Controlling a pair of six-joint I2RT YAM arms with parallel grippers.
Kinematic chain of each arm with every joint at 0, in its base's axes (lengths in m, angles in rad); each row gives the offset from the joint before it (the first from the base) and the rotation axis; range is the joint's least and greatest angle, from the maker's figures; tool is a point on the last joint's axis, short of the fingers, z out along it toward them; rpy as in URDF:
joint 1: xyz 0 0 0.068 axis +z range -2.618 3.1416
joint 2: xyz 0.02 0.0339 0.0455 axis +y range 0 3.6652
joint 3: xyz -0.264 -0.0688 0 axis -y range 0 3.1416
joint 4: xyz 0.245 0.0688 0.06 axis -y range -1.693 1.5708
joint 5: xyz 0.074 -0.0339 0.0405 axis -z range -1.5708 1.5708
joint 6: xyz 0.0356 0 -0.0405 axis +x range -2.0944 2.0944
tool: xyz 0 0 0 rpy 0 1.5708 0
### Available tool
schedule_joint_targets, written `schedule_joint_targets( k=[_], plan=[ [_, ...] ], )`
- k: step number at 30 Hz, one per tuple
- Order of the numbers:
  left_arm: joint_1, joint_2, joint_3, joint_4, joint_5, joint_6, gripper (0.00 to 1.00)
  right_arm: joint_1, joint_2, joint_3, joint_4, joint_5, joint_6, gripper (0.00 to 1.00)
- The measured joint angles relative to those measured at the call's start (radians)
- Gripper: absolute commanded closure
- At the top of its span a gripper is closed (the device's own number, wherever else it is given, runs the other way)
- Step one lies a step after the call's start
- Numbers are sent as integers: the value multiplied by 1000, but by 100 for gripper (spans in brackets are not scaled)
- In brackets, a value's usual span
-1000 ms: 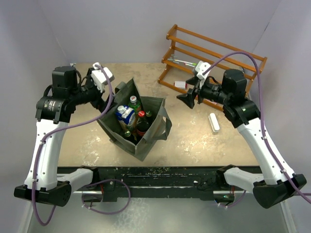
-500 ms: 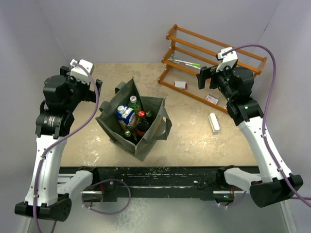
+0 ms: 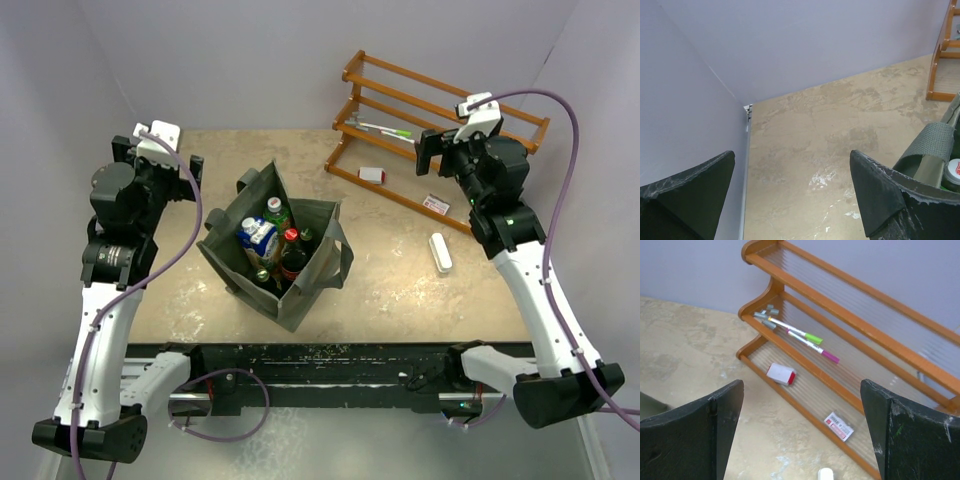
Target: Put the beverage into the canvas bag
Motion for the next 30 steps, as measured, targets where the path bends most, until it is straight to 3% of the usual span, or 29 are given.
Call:
schedule_joint_targets(
  k=[10, 19, 30],
  plan=[
    [0, -3, -33, 22, 5, -3, 1, 0, -64, -56, 83, 68, -98, 0],
    [38, -61, -63, 19, 43, -17, 1, -15, -215, -168, 129, 56, -142, 0],
    [66, -114, -132, 56, 50, -29, 1, -64, -276, -219, 107, 31, -141, 0]
  ],
)
